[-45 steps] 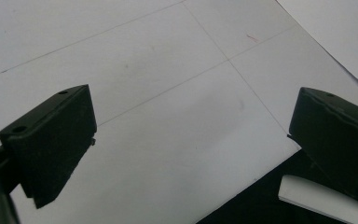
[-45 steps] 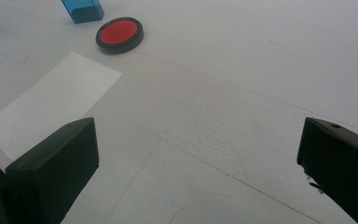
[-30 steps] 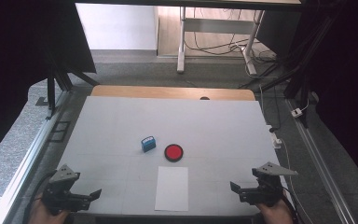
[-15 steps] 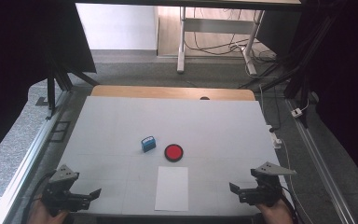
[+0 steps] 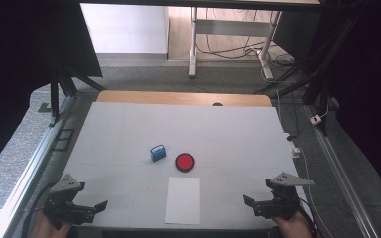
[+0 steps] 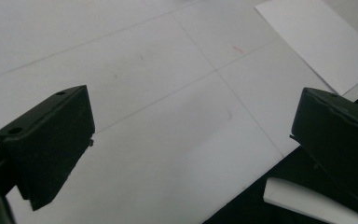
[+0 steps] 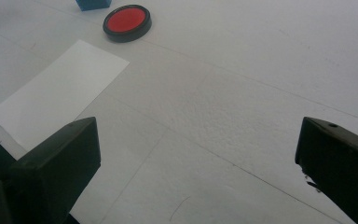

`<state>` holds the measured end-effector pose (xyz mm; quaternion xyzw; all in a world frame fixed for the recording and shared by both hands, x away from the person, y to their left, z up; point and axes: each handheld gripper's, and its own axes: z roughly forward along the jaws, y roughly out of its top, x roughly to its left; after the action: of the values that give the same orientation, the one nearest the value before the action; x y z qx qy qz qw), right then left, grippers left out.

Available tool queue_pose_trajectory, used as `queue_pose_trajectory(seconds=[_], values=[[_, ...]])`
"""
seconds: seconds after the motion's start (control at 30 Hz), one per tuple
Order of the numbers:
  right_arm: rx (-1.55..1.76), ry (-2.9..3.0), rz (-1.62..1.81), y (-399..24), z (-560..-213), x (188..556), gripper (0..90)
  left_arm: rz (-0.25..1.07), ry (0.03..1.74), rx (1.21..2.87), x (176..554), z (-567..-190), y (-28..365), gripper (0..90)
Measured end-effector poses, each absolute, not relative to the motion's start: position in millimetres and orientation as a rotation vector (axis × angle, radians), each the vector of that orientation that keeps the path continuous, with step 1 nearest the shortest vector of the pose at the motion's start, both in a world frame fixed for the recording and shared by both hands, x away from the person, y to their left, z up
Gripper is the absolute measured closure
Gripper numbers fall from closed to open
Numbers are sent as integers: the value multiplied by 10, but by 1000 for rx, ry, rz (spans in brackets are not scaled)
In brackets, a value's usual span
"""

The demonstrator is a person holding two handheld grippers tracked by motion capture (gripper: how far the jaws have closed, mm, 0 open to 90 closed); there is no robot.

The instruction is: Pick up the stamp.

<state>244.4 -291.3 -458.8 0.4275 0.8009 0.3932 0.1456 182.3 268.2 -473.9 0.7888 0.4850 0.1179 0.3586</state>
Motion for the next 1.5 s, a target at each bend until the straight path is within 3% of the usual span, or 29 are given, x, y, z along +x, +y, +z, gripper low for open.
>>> queue_pose_trajectory(seconds=[0.7, 1.5], values=[[1224, 2324, 1130, -2908, -4590, 2453, 0, 310, 1127, 2029, 2093, -4724, 2542, 0], [1212, 2333, 1123, -2891, -4593, 2450, 0, 285, 1041, 2097, 2611, -4707, 2105, 0]])
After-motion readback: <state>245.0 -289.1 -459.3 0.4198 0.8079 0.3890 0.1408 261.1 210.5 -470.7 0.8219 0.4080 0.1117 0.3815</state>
